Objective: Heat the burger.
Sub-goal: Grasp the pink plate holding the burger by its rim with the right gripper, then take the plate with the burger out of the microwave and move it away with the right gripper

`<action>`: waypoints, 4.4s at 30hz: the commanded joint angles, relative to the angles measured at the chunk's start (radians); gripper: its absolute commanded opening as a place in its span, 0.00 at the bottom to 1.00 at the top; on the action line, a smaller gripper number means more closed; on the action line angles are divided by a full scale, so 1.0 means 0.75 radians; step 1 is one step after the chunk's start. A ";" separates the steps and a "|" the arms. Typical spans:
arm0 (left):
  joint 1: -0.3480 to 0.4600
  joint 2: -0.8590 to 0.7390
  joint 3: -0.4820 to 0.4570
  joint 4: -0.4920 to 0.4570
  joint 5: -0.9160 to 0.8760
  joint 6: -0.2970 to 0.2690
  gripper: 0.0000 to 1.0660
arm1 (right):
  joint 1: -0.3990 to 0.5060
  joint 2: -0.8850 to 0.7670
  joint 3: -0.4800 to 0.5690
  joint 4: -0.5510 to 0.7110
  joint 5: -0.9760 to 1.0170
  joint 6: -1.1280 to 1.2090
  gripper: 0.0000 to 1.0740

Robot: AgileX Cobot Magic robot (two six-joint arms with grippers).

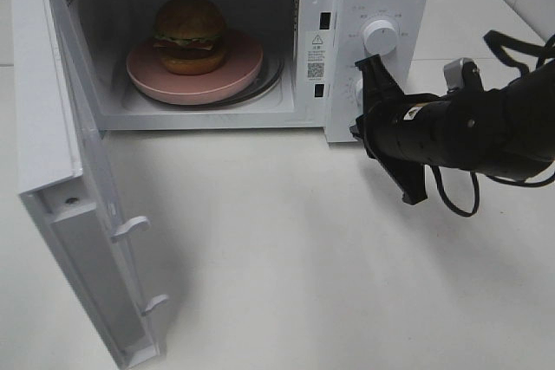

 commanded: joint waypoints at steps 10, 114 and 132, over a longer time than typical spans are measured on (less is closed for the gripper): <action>0.007 -0.011 -0.001 -0.004 -0.013 -0.004 0.94 | -0.007 -0.237 -0.063 -0.212 0.697 -0.767 0.00; 0.007 -0.011 -0.001 -0.005 -0.013 -0.004 0.94 | 0.237 0.692 -1.431 -0.853 1.207 -2.844 0.07; 0.007 -0.011 -0.001 -0.005 -0.013 -0.004 0.94 | 0.243 0.628 -1.431 -0.744 1.340 -3.016 0.00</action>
